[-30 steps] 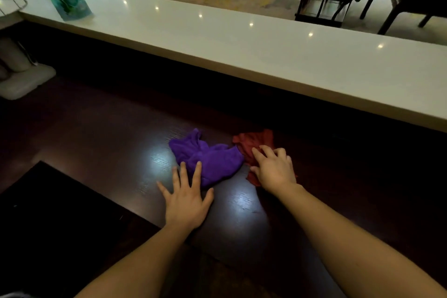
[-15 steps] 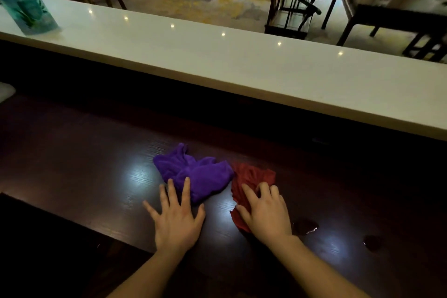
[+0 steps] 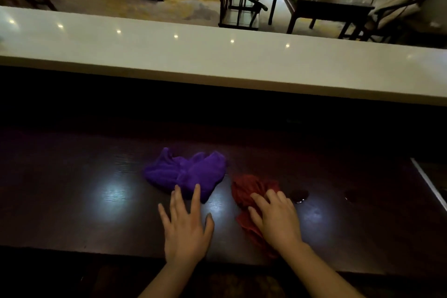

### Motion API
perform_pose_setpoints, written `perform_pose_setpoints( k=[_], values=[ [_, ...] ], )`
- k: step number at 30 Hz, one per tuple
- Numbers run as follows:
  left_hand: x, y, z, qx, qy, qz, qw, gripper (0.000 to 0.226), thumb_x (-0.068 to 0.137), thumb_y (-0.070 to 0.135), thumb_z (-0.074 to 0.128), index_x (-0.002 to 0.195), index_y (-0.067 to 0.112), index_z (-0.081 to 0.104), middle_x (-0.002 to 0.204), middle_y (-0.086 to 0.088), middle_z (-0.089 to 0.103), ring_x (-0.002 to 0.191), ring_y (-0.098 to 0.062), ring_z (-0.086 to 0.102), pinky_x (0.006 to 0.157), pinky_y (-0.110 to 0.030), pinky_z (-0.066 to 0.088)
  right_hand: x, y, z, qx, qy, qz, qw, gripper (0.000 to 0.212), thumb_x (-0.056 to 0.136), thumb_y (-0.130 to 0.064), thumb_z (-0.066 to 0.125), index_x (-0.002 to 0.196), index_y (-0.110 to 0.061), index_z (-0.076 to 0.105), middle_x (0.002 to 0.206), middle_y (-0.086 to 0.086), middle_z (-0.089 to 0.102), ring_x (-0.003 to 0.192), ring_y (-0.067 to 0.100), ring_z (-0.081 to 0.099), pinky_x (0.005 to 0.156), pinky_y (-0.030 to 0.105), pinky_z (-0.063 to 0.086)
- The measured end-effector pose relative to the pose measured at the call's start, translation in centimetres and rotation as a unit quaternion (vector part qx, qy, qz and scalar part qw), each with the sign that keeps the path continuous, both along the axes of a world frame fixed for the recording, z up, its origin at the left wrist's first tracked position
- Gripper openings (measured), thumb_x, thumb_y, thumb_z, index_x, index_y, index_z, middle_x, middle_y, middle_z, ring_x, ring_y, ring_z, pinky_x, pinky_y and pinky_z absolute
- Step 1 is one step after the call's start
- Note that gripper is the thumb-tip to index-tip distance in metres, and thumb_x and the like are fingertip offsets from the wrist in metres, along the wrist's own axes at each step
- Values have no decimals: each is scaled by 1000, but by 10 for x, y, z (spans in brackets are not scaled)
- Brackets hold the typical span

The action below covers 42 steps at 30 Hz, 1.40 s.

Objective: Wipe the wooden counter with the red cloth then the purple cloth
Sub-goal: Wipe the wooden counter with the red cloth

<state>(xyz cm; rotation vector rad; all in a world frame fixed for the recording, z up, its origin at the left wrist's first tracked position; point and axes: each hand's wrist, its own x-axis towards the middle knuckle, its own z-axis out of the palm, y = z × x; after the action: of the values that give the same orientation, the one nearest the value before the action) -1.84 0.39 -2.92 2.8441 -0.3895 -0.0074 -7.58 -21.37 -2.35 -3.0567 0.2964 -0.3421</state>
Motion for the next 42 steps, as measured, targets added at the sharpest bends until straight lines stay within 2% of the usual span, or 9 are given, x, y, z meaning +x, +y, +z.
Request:
perform_pose_setpoints(
  k=[3,8,12,15,19,24,31,38,42],
  values=[
    [-11,-1,2,-10,-10,-21,1000,74,83,51,37,150,20,31,148,-31,33,136,-42,39,111,-66,27,6,10,4,31,-11,-76,997,33,77,-40,74,107,-25,70,87,5,60,78,28,55,65,39,46],
    [-17,0,-3,-28,-50,-44,997,66,82,45,41,138,13,51,134,-28,48,123,-42,50,108,-67,31,-51,-4,-10,-17,-16,50,998,35,84,-51,55,113,-33,62,90,-1,56,79,25,53,63,38,44],
    [-21,-9,-8,-11,-65,-135,989,56,81,43,44,127,16,62,127,-19,58,119,-39,55,101,-70,36,-98,-67,-8,17,-32,-75,997,39,84,-50,53,111,-28,70,87,-1,53,78,25,51,65,40,47],
    [-20,-37,0,29,-23,-166,986,54,85,48,43,132,26,57,137,-13,54,129,-38,47,106,-72,28,-97,-87,-7,41,-29,-162,986,32,81,-45,69,108,-29,70,108,0,55,93,24,46,78,41,46],
    [-20,-71,4,56,48,-88,993,59,93,58,31,148,37,30,160,-8,23,148,-32,12,114,-67,-6,-93,-72,-12,81,-37,-136,987,27,82,-46,69,103,-29,65,138,-7,54,114,30,44,92,49,45],
    [-22,-72,1,53,23,-87,995,65,88,57,29,143,29,45,151,-16,41,141,-37,31,113,-70,14,-122,-94,-20,86,-45,14,995,25,81,-48,61,98,-31,61,132,-16,57,110,23,47,88,41,49],
    [-23,-75,0,51,16,-76,996,63,86,57,33,142,31,46,151,-14,41,142,-36,29,114,-68,12,-69,-127,-5,155,-49,-149,976,28,79,-24,73,107,-24,67,123,-6,64,109,30,47,93,46,44],
    [-23,-75,-2,53,7,-71,996,63,86,56,34,141,30,48,149,-14,43,140,-36,31,113,-68,15,-119,-91,-13,129,-22,101,986,31,78,-33,63,109,-35,60,129,-16,56,109,23,48,91,38,47],
    [-22,-75,-5,56,0,-70,996,62,86,56,36,141,30,47,149,-14,44,140,-36,32,113,-69,16,-97,-126,-9,145,-39,-32,988,27,78,-24,66,105,-29,65,122,-11,60,106,25,48,92,38,46]
  ],
)
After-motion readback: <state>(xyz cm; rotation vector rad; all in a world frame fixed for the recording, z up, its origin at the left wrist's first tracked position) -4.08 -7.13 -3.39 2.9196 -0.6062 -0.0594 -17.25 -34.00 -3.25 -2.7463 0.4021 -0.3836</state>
